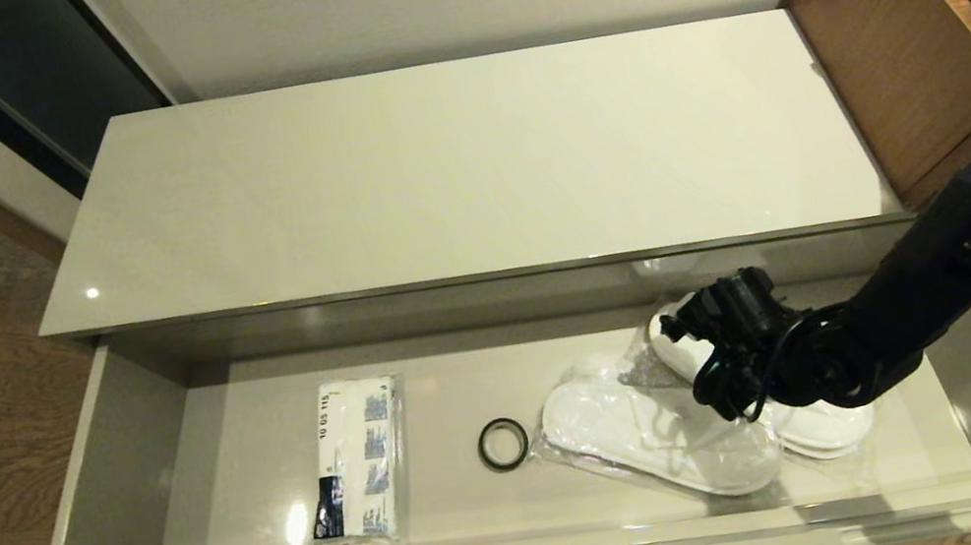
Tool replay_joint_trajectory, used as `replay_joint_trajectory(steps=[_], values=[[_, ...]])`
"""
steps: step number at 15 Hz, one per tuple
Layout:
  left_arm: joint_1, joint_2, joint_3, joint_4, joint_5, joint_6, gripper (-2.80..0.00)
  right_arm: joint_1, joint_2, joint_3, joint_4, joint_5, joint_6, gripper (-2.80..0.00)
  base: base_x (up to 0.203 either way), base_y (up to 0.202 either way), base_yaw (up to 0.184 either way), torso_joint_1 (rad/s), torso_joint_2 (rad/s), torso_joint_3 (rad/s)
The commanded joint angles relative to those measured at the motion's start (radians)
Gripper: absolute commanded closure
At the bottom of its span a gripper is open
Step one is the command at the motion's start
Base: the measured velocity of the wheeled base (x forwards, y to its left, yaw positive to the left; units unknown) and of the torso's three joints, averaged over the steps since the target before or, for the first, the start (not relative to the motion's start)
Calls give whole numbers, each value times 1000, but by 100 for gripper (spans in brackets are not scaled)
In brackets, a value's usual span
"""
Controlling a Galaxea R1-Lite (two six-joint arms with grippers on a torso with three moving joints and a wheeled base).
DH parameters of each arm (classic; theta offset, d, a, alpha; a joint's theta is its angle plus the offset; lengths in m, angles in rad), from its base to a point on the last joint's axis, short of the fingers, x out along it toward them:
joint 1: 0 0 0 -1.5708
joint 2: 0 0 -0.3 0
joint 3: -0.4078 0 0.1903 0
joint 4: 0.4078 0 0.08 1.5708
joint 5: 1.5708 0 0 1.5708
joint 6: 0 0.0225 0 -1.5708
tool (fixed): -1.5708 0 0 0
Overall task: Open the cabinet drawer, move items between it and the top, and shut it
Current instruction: Take out the disposable slippers from the drawer
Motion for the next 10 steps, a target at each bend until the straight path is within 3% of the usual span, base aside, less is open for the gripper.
replay_joint_trajectory(steps=[1, 7, 10], values=[[0, 1, 0, 0, 0, 0, -280, 2, -92, -26, 45, 0, -2, 0, 0, 0, 0, 0, 0, 0], [0, 1, 0, 0, 0, 0, -280, 30, -357, -190, 537, 13, 48, 0, 0, 0, 0, 0, 0, 0], [0, 1, 0, 0, 0, 0, -280, 44, -362, -167, 670, 30, 90, 0, 0, 0, 0, 0, 0, 0]])
